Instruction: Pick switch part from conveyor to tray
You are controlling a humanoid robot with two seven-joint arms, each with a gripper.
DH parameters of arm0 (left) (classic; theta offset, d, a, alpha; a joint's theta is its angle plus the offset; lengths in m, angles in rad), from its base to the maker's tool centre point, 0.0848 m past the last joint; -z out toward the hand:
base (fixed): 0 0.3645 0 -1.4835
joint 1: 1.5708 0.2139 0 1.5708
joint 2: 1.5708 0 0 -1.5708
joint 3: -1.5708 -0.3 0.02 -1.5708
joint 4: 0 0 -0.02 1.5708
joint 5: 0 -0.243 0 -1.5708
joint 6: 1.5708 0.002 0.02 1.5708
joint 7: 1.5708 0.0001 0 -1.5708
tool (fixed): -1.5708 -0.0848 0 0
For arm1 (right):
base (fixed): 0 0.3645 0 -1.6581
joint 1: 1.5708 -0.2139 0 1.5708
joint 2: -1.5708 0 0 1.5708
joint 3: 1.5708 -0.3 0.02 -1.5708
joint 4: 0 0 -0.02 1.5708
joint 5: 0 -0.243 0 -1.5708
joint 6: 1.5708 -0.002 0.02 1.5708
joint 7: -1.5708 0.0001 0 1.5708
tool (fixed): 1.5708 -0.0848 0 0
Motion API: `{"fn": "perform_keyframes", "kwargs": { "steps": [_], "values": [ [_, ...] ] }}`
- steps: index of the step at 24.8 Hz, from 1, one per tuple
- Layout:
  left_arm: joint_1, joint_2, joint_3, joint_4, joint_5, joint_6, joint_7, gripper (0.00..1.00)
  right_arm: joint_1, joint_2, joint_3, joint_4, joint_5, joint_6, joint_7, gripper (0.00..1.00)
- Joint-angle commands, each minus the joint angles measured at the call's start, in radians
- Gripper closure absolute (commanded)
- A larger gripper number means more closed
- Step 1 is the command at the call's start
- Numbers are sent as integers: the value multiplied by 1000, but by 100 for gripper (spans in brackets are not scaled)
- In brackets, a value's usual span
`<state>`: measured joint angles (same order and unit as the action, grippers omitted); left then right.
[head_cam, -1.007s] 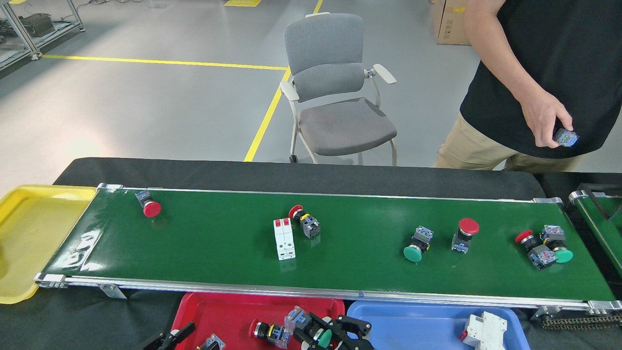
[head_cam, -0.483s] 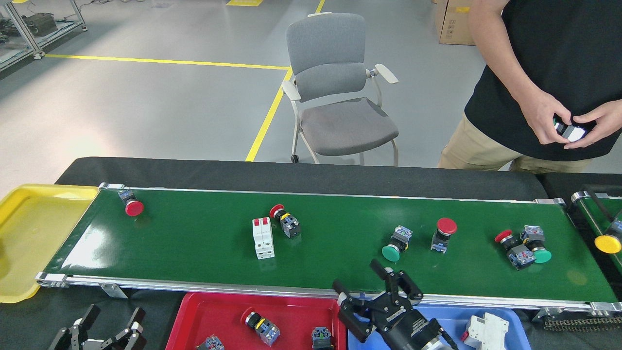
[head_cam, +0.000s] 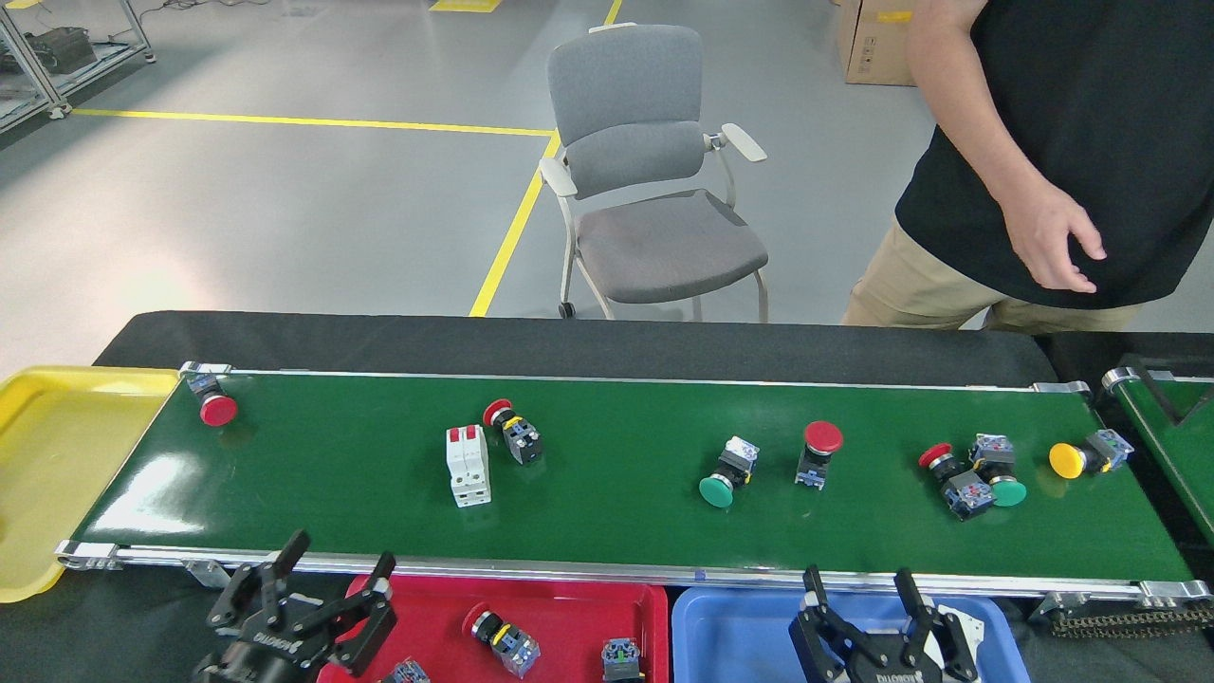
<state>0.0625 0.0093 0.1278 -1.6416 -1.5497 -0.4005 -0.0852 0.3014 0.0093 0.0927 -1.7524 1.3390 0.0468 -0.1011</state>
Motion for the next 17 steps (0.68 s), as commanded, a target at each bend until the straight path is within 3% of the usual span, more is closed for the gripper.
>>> {"fn": "perform_keyframes", "kwargs": {
  "steps": [1, 4, 6, 13, 17],
  "values": [
    [-49, -2, -17, 35, -6, 54, -21, 0, -1, 5, -1, -16, 22, 5, -26, 0],
    [-113, -2, -27, 109, -6, 58, -33, 0, -45, 20, 12, -12, 42, 34, -11, 0],
    [-145, -2, -27, 147, -7, 58, -33, 0, -134, 51, 58, 39, 92, 80, 41, 0],
    [-260, 0, -31, 301, -9, 94, -33, 0, -484, 115, 203, 427, 117, 223, 116, 0],
    [-345, 5, -71, 428, -10, 178, -27, 5, -596, 149, 211, 583, 114, 248, 118, 0]
  ]
}}
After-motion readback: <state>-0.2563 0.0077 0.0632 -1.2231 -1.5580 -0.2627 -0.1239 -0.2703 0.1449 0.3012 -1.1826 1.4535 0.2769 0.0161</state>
